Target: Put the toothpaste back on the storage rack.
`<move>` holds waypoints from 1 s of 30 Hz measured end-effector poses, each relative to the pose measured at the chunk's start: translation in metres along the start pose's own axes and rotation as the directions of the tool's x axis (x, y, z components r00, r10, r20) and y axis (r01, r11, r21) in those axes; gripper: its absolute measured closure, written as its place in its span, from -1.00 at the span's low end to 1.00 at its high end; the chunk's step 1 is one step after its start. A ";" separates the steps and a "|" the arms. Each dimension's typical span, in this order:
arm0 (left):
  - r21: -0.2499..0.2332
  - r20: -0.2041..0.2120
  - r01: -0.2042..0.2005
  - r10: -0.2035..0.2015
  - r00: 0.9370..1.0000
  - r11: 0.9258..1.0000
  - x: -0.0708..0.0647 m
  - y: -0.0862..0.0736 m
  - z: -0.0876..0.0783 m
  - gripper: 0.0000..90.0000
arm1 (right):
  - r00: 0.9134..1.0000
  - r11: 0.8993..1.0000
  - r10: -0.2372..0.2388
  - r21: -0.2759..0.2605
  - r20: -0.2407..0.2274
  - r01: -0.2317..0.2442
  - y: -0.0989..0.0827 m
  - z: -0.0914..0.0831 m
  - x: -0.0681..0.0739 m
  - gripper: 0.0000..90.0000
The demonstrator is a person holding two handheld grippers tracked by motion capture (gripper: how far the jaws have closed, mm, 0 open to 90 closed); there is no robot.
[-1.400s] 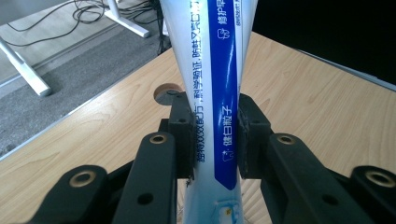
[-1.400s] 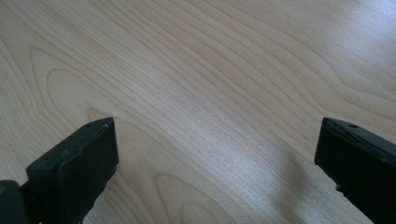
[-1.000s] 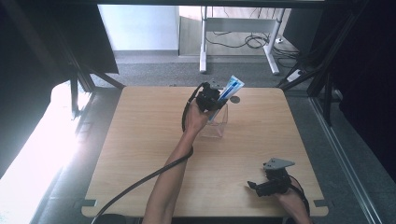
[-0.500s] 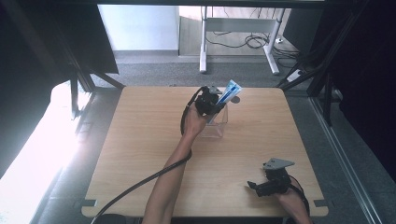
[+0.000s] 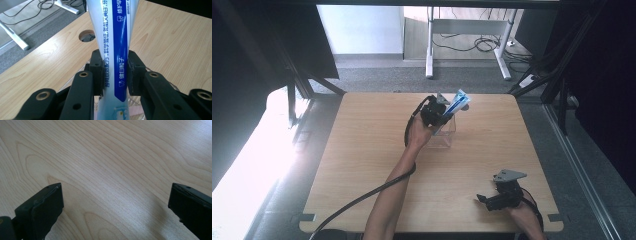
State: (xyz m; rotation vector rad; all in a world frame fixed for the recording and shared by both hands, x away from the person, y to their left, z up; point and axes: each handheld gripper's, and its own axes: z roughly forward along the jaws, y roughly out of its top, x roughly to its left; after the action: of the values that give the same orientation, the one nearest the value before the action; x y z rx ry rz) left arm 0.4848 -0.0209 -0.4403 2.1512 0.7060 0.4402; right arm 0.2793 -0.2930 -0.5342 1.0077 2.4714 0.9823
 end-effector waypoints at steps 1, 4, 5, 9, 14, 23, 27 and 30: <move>0.003 0.000 -0.003 0.003 1.000 1.000 -0.001 0.000 0.000 0.58 | 1.000 1.000 -0.001 0.001 0.000 0.001 0.000 0.000 0.000 -0.99; 0.006 0.000 -0.013 0.013 1.000 1.000 -0.003 -0.002 0.000 0.57 | 1.000 1.000 -0.001 0.002 0.001 0.001 0.000 0.000 0.000 -0.99; 0.004 0.003 -0.011 0.011 1.000 1.000 -0.003 -0.002 -0.001 0.57 | 1.000 1.000 -0.002 0.002 0.000 0.002 0.000 0.000 0.000 -0.99; -0.001 0.008 -0.007 0.007 1.000 1.000 -0.003 -0.005 -0.002 0.56 | 1.000 1.000 -0.004 0.005 -0.001 0.004 0.000 0.000 0.001 -0.99; 0.011 0.008 -0.013 0.013 1.000 1.000 -0.004 -0.010 -0.003 0.55 | 1.000 1.000 -0.002 0.006 -0.001 0.002 0.000 0.000 0.001 -0.99; 0.031 0.009 -0.036 0.036 0.999 0.999 -0.007 -0.015 -0.005 0.54 | 1.000 1.000 -0.005 0.007 -0.004 0.005 0.000 0.002 0.002 -0.99; 0.038 0.016 -0.030 0.029 0.999 0.999 -0.007 -0.017 -0.005 0.52 | 1.000 1.000 -0.006 0.010 -0.005 0.006 0.000 0.002 0.002 -0.99; 0.052 0.017 -0.041 0.040 0.999 0.998 -0.009 -0.019 -0.005 0.51 | 1.000 1.000 -0.006 0.010 -0.005 0.007 0.001 0.002 0.002 -0.99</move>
State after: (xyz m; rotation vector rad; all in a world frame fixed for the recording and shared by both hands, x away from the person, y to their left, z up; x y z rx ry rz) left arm 0.4689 -0.0134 -0.4526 2.2191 0.6727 0.4292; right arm 0.2791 -0.2905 -0.5352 1.0008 2.4847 0.9730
